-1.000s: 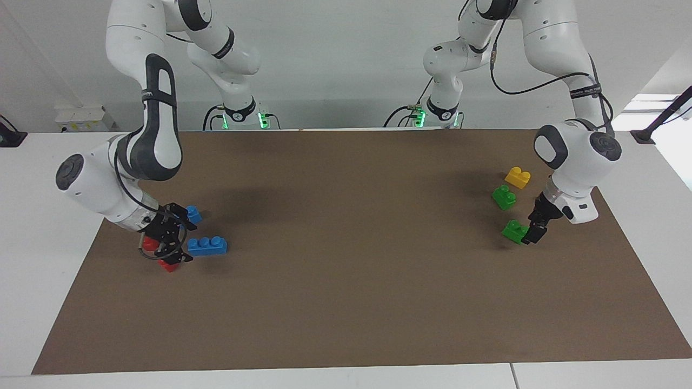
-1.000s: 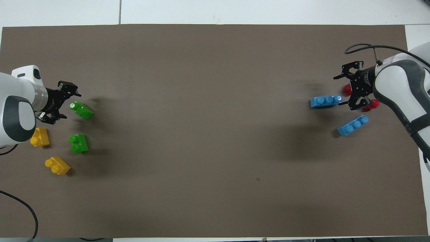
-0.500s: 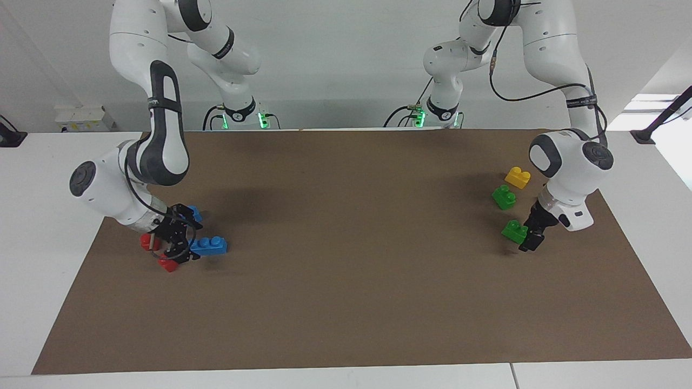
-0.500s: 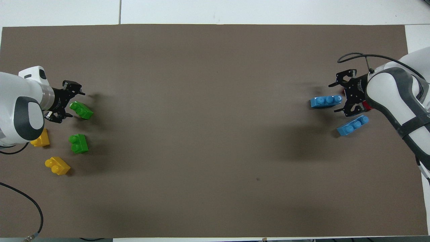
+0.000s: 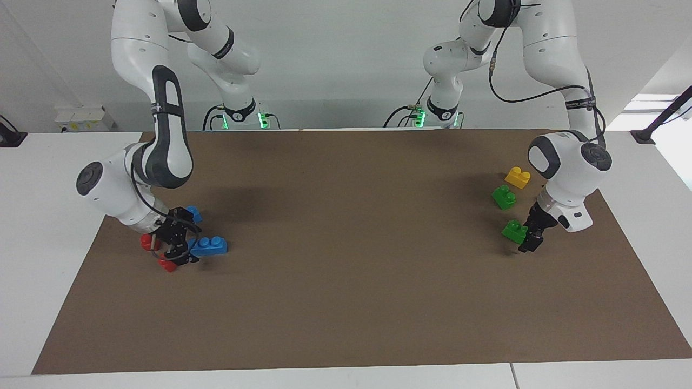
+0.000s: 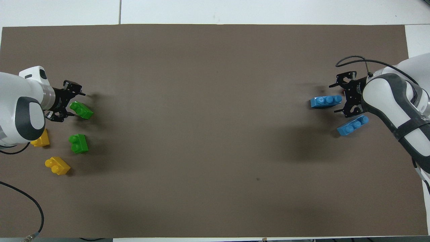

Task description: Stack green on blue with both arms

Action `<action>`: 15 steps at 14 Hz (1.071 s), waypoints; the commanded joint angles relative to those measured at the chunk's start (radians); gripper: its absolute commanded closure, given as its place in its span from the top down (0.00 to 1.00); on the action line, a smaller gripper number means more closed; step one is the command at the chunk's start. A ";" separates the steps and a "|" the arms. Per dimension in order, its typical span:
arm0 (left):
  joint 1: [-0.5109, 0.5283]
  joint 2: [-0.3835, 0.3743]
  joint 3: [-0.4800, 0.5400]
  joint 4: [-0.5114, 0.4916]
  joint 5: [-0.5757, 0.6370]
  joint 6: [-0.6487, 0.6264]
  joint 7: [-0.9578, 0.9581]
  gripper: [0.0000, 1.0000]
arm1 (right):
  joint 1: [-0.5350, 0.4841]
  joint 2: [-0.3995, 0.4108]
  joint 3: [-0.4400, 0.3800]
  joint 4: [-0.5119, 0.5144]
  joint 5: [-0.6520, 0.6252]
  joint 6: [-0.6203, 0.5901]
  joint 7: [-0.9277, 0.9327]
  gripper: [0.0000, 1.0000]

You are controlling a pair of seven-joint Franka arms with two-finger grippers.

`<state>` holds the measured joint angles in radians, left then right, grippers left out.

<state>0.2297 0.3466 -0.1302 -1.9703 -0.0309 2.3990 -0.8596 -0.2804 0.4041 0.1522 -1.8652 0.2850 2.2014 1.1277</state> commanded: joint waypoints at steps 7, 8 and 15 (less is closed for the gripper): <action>0.008 0.006 0.001 -0.002 0.019 0.029 -0.033 0.00 | -0.026 -0.010 0.009 -0.037 0.036 0.060 -0.046 0.37; 0.007 0.006 0.000 -0.002 0.019 0.029 -0.035 0.00 | -0.028 -0.010 0.009 -0.037 0.037 0.060 -0.057 0.26; 0.002 -0.043 0.001 0.054 0.019 -0.119 -0.036 0.00 | -0.028 -0.010 0.010 -0.031 0.040 0.052 -0.187 0.00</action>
<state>0.2315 0.3429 -0.1277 -1.9353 -0.0308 2.3514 -0.8730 -0.2938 0.4039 0.1516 -1.8826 0.2905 2.2430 1.0215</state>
